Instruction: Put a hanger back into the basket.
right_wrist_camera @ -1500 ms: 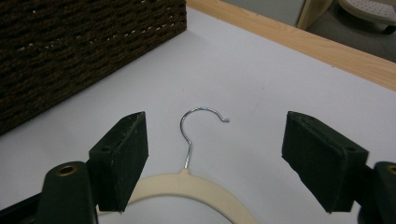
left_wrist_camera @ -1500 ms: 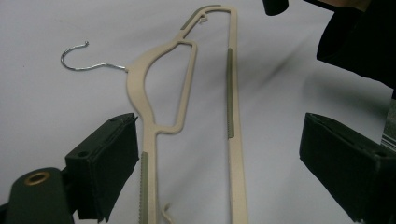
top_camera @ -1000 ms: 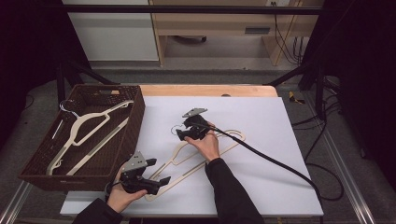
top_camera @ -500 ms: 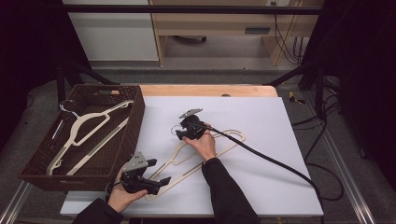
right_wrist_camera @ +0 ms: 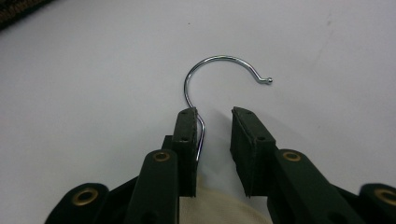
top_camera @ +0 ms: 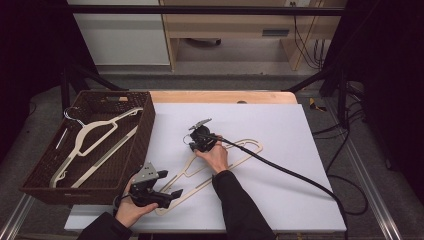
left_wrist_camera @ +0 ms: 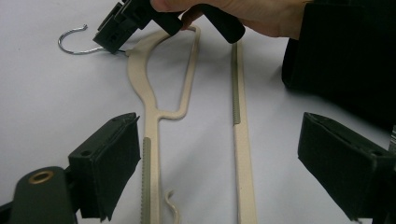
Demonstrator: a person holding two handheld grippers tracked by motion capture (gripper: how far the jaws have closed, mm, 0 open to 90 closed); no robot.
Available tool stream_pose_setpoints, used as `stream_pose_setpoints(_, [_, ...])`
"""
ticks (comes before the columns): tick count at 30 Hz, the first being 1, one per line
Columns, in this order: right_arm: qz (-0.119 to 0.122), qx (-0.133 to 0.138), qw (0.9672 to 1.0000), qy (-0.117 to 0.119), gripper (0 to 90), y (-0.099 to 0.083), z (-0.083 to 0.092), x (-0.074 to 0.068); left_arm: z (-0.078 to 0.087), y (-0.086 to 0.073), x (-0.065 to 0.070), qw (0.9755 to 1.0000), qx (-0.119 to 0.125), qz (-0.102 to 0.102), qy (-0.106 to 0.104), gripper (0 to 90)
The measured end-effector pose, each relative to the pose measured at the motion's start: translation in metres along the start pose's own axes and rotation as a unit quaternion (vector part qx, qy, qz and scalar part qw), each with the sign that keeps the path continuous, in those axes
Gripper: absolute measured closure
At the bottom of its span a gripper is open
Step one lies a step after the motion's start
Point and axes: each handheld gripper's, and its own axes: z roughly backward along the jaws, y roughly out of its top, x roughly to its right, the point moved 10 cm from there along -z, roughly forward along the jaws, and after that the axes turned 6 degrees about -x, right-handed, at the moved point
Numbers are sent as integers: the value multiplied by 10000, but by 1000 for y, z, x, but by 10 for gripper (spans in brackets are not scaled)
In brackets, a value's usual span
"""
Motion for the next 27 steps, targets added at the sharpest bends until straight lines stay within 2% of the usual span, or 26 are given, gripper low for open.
stream_pose_setpoints(2, [-47, -20, 10000, 19, 740, -1, 0, -1, 0, 0, 0, 10000, -9, 3, 4, 125])
stream_pose_setpoints(5, [85, -38, 9999, -73, 766, -2, 1, -2, -1, -1, -1, 10000, -19, 5, 5, 125])
stream_pose_setpoints(9, [-38, -133, 9999, -95, 796, -3, 2, -4, -1, -1, 0, 10000, -45, 7, -1, 125])
stream_pose_setpoints(14, [-47, -249, 9995, -167, 859, -3, 2, -4, -2, -1, 0, 10000, -46, 14, 11, 126])
stream_pose_setpoints(15, [-134, -277, 9994, -152, 877, -3, 2, -5, -2, -1, 0, 10000, -48, 13, 10, 126])
stream_pose_setpoints(16, [-112, -265, 9995, -148, 879, -3, 1, -4, -2, -1, 0, 10000, -48, 13, 11, 126])
stream_pose_setpoints(19, [-384, -314, 9987, -86, 887, -3, 2, -4, -2, -1, 0, 10000, -64, 23, 3, 126])
stream_pose_setpoints(20, [-319, -310, 9990, -82, 887, -3, 2, -3, -2, -1, -1, 10000, -63, 23, 2, 126])
stream_pose_setpoints(22, [-486, -311, 9983, -36, 888, -2, 2, -4, -2, -1, -1, 10000, -58, 23, 9, 126])
stream_pose_setpoints(23, [-407, -285, 9988, -39, 889, -2, 2, -3, -2, -1, -1, 10000, -56, 30, 7, 125])
stream_pose_setpoints(27, [-371, -249, 9990, -29, 890, -2, 3, -4, -2, -1, -2, 10000, -56, 33, 32, 125])
